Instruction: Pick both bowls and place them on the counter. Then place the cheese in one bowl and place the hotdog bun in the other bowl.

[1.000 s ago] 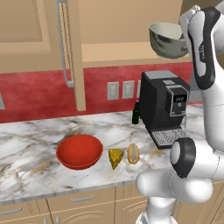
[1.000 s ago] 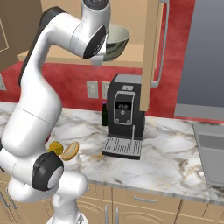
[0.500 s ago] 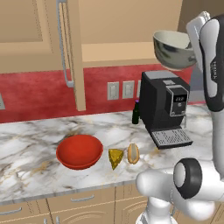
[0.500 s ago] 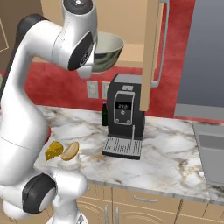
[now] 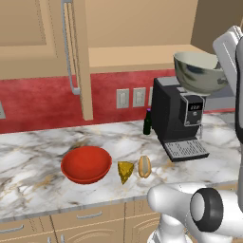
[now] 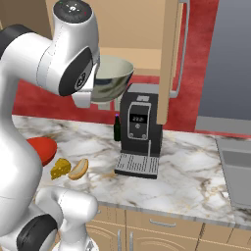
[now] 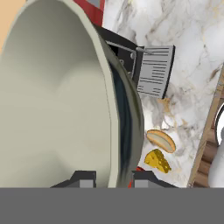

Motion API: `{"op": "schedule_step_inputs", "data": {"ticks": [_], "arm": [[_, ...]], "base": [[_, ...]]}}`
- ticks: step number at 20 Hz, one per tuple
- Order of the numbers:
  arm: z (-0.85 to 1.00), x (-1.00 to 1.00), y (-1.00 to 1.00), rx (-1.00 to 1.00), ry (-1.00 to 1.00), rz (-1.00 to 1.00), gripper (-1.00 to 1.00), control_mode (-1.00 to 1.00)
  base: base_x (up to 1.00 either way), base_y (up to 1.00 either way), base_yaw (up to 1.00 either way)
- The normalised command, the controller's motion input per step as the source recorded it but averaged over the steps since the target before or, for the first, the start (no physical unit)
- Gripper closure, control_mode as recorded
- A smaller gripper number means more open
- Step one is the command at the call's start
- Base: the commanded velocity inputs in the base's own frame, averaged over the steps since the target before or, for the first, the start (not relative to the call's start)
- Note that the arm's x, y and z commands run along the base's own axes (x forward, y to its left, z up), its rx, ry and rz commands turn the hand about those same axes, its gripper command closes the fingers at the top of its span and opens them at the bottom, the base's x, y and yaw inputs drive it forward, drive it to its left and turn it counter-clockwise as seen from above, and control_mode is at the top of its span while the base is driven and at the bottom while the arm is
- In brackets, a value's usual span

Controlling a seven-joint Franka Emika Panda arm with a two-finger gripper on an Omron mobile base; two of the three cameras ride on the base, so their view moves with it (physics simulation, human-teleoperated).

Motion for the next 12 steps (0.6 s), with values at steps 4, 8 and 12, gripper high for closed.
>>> {"op": "schedule_step_inputs", "data": {"ticks": [4, 8, 12], "arm": [[-0.54, -0.49, 0.00, 0.00, 0.08, 0.00, 1.00, -1.00], [-0.59, -0.48, 0.00, 0.00, 0.00, 0.00, 1.00, -1.00], [-0.67, -0.27, 0.00, 0.02, 0.04, 0.00, 1.00, -1.00]], "base": [[0.00, 0.00, 0.00], [0.00, 0.00, 0.00], [0.00, 0.00, 0.00]]}}
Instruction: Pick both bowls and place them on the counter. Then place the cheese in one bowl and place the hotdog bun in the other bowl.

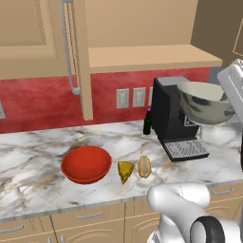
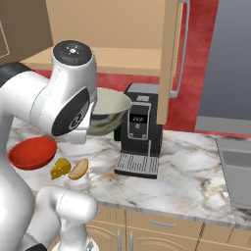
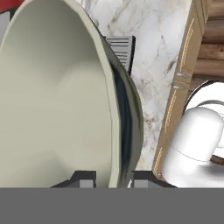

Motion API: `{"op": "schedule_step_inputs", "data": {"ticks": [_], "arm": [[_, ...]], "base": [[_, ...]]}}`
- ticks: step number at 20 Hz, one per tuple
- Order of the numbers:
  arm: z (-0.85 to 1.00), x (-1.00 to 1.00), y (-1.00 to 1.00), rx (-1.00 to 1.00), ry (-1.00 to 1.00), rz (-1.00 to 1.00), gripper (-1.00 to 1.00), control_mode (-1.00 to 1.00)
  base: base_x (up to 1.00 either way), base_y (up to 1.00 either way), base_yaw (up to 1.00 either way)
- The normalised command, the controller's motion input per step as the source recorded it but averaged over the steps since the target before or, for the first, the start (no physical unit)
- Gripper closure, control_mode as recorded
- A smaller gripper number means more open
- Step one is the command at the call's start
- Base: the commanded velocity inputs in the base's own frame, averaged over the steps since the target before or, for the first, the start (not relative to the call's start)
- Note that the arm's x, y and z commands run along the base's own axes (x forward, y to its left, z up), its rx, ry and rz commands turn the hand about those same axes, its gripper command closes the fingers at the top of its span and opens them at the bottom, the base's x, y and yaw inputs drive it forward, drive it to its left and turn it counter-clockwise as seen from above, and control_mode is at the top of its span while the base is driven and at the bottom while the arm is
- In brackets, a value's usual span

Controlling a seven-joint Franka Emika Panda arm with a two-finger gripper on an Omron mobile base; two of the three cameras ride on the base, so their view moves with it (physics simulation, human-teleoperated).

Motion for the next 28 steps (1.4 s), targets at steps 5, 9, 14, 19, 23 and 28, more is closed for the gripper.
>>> {"op": "schedule_step_inputs", "data": {"ticks": [5, 9, 14, 19, 23, 28], "arm": [[-0.76, 0.01, 0.04, 0.05, 0.10, 0.00, 1.00, -1.00], [-0.64, 0.15, 0.10, 0.02, 0.05, 0.00, 1.00, -1.00], [-0.65, 0.06, 0.15, 0.00, 0.08, 0.00, 1.00, -1.00], [-0.66, 0.01, 0.04, 0.00, 0.03, 0.00, 1.00, -1.00], [-0.68, 0.10, 0.00, 0.00, 0.00, 0.00, 1.00, -1.00], [-0.61, 0.13, 0.00, 0.00, 0.00, 0.00, 1.00, -1.00]], "base": [[0.00, 0.00, 0.00], [0.00, 0.00, 0.00], [0.00, 0.00, 0.00], [0.00, 0.00, 0.00], [0.00, 0.00, 0.00], [0.00, 0.00, 0.00]]}}
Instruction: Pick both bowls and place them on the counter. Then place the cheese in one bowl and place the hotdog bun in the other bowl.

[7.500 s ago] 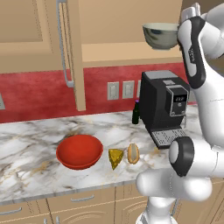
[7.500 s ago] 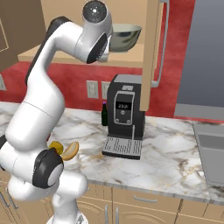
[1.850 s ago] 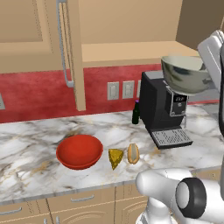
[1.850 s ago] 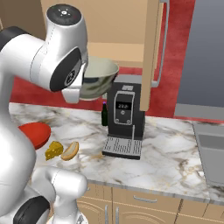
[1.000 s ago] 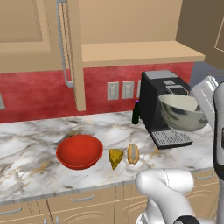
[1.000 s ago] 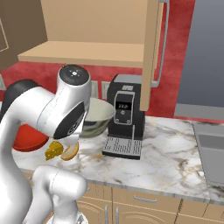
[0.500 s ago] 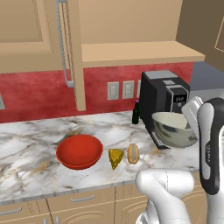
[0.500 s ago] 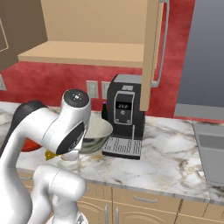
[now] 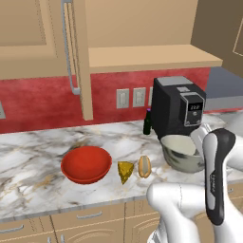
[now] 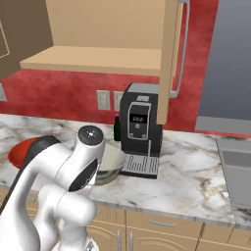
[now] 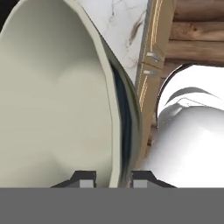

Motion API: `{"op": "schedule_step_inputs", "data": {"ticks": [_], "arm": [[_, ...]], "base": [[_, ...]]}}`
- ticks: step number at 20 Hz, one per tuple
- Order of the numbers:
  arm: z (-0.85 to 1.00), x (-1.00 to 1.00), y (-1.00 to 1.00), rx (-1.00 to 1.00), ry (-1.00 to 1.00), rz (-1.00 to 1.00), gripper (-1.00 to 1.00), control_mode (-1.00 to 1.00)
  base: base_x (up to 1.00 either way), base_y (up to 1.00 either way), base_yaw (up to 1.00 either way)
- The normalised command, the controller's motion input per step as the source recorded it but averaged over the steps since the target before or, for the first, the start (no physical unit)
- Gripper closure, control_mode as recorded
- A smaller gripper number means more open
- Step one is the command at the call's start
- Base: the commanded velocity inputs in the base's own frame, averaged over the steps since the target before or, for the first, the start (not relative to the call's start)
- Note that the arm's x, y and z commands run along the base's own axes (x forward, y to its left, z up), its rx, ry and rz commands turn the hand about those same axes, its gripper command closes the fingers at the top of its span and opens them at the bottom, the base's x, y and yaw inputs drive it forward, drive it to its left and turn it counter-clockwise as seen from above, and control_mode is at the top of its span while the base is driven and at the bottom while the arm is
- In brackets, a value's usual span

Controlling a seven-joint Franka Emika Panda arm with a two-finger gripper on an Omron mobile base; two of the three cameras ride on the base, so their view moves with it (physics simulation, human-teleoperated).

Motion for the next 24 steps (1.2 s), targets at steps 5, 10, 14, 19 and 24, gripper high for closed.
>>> {"op": "schedule_step_inputs", "data": {"ticks": [5, 10, 14, 19, 24], "arm": [[-0.58, 0.27, 0.01, 0.00, 0.00, 0.00, 1.00, -1.00], [-0.54, 0.24, 0.00, 0.00, 0.00, 0.00, 1.00, -1.00], [-0.56, 0.20, 0.00, 0.00, -0.02, 0.00, 1.00, -1.00], [-0.47, 0.23, -0.06, 0.00, -0.08, 0.00, 1.00, -1.00], [-0.35, 0.24, -0.06, 0.00, -0.04, 0.00, 1.00, -1.00]], "base": [[0.00, 0.00, 0.00], [0.00, 0.00, 0.00], [0.00, 0.00, 0.00], [0.00, 0.00, 0.00], [0.00, 0.00, 0.00]]}}
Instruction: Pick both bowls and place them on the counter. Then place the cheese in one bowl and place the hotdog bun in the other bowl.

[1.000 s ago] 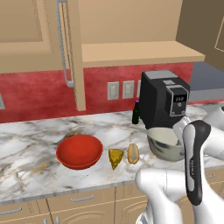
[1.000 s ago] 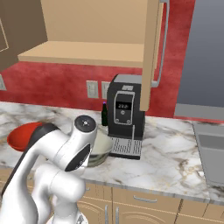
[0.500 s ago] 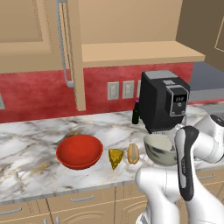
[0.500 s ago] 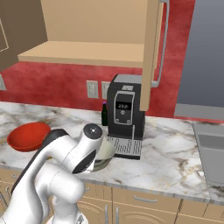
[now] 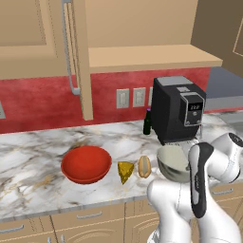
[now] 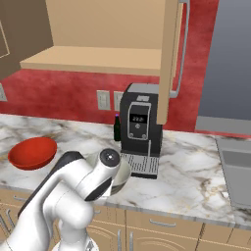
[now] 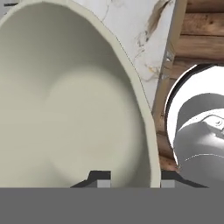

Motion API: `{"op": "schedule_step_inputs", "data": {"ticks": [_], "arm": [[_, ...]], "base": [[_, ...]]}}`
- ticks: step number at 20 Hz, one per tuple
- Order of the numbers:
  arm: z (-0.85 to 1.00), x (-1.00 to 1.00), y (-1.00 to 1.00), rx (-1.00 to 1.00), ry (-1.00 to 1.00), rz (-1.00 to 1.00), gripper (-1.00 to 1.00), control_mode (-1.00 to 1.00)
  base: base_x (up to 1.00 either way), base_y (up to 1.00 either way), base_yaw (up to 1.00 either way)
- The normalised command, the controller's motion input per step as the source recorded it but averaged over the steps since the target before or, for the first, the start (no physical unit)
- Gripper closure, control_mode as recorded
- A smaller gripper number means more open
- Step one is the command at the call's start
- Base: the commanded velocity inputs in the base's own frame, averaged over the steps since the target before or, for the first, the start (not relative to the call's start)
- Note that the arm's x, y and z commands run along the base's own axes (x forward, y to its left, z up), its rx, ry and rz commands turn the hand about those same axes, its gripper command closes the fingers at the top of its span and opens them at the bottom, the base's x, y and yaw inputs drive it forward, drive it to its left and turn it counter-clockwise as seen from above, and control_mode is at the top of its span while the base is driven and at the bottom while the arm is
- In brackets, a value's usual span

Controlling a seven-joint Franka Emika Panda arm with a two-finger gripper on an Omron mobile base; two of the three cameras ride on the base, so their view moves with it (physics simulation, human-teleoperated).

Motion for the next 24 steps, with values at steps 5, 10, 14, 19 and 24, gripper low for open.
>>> {"op": "schedule_step_inputs", "data": {"ticks": [5, 10, 14, 19, 24], "arm": [[-0.25, 0.27, -0.04, 0.00, 0.00, 0.00, 1.00, -1.00], [-0.19, 0.21, -0.01, 0.00, 0.00, 0.00, 1.00, -1.00], [-0.12, 0.25, -0.02, -0.03, 0.00, 0.00, 1.00, -1.00], [-0.04, 0.07, -0.11, -0.08, 0.00, 0.00, 1.00, -1.00], [-0.04, 0.02, -0.17, -0.08, 0.00, 0.00, 1.00, -1.00]], "base": [[0.00, 0.00, 0.00], [0.00, 0.00, 0.00], [0.00, 0.00, 0.00], [0.00, 0.00, 0.00], [0.00, 0.00, 0.00]]}}
